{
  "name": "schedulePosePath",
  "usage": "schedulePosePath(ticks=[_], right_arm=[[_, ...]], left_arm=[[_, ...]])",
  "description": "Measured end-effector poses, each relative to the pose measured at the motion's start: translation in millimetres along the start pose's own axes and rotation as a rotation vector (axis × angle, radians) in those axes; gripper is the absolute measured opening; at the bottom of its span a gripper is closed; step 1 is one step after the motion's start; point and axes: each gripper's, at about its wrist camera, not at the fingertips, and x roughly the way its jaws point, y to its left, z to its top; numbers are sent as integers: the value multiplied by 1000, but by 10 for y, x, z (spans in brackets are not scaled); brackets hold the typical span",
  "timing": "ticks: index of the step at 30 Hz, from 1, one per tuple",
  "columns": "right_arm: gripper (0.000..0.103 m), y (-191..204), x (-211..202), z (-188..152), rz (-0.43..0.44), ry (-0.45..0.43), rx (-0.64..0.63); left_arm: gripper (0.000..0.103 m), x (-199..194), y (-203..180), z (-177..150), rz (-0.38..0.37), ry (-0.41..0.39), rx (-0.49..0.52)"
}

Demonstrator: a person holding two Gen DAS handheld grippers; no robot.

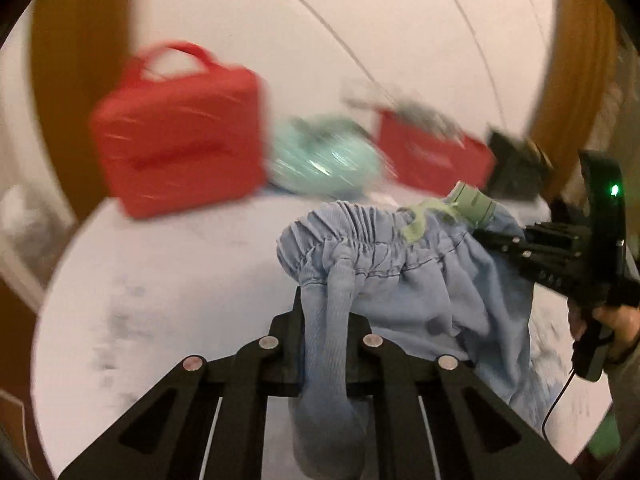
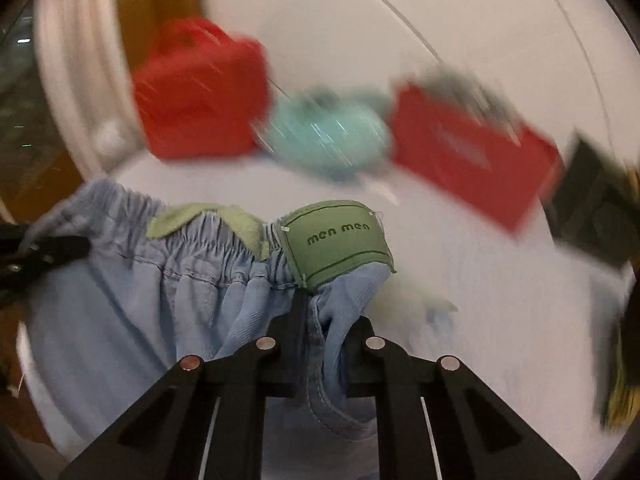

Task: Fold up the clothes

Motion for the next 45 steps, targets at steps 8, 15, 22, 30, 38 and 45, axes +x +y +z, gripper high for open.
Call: schedulePosePath(ticks=[8,15,22,30,38,45], right_arm=[[11,1751,400,1340,281,-135,-298],[34,3103,1368,1750,445,-31,-293],[44,2585,1471,1232,372,67,-130],[46,1058,797,171,111,111,179],[59,195,30,-831,-40,137,462],[60,131,-82,-1262,-27,165,556]], left_arm=[[9,-919,1700,-289,334,-115,-242],[23,-463,3117,-888,559,109,-414],[43,1,3336,-1154,418,254,-400],[62,501,2461,-535,166,208,-176],[62,998,1353,-537,-47,317,-5],[62,1041,509,-794,-164,390,195]])
